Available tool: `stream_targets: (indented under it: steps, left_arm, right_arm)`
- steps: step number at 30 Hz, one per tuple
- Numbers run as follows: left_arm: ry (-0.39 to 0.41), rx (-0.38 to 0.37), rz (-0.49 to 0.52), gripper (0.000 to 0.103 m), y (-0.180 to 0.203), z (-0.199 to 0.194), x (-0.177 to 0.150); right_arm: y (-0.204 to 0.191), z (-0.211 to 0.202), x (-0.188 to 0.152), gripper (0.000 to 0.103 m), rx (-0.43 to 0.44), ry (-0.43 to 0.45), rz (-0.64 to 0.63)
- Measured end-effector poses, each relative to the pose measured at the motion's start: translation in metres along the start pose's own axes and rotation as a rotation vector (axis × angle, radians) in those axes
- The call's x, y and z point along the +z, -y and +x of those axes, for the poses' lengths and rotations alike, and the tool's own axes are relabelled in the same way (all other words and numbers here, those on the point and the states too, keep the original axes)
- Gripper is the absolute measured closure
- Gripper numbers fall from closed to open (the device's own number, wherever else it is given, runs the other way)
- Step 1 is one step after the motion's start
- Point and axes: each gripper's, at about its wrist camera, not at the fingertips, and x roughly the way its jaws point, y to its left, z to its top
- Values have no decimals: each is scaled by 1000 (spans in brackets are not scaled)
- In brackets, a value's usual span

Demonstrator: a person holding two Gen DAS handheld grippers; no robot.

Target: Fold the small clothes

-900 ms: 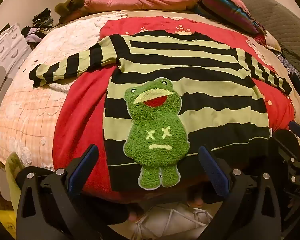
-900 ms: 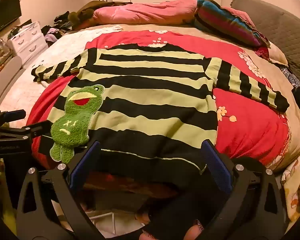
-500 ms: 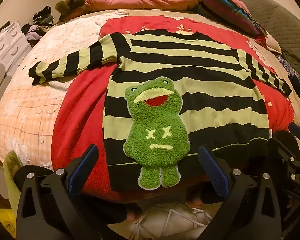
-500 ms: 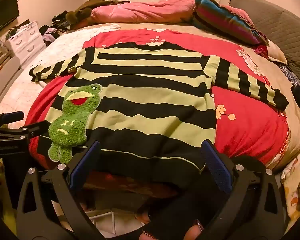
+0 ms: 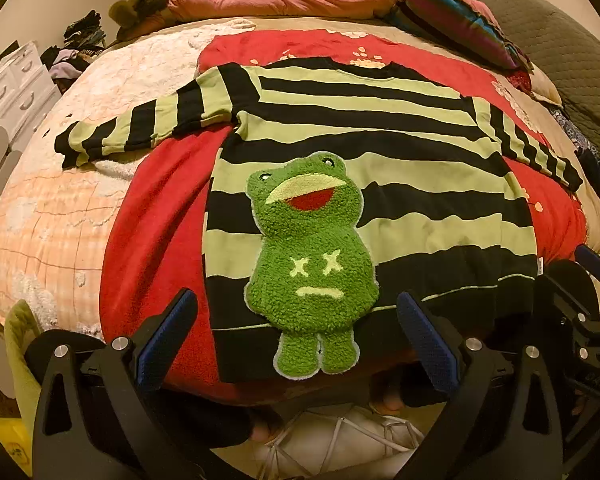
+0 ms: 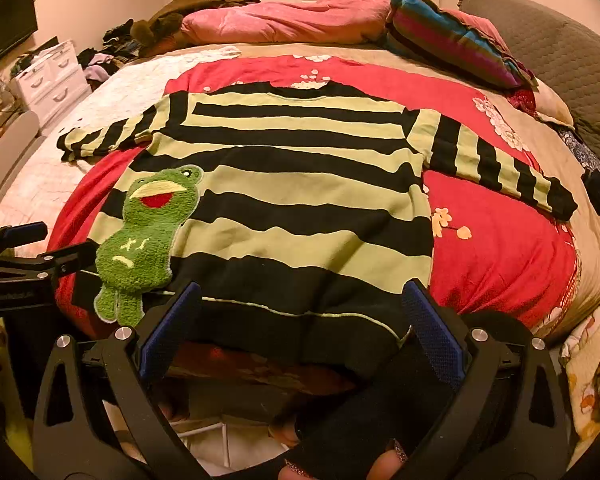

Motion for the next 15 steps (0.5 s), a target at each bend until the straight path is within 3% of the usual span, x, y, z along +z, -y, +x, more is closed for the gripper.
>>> stream_targets:
  steps: [15]
  left_arm:
    - [3,-5,0,4,-1,-3,0]
  right_arm:
    - [0,0,0,9,-1,-2,1]
